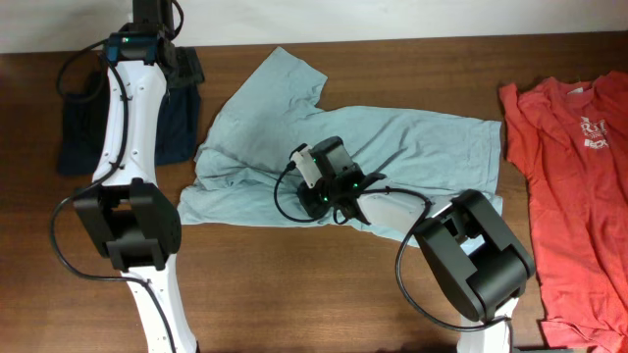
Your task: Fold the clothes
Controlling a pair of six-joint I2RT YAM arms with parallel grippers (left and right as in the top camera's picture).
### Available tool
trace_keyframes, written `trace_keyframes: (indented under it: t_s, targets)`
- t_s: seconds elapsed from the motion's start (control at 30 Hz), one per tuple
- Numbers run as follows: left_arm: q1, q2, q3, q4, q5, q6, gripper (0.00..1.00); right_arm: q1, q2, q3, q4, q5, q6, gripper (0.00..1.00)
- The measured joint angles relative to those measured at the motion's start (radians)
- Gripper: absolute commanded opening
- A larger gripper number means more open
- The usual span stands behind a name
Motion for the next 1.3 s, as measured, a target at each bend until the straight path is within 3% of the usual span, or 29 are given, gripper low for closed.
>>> trace_keyframes:
  t_s: [0.33, 1.0, 1.13, 1.3]
  targets:
    - [0.000, 0.000, 0.000, 0.000, 0.000, 0.000, 0.99, 0.000, 0.000, 0.029, -0.061, -0.006, 0.004, 0.04]
    - [0.000, 0.000, 0.000, 0.000, 0.000, 0.000, 0.99, 0.000, 0.000, 0.040, 0.116, 0.237, 0.004, 0.04]
    - [0.000, 0.000, 0.000, 0.000, 0.000, 0.000, 0.99, 0.002, -0.001, 0.093, 0.047, 0.214, 0.004, 0.04]
    - [0.000, 0.000, 0.000, 0.000, 0.000, 0.000, 0.99, 0.021, -0.022, 0.188, -0.177, 0.119, 0.035, 0.04]
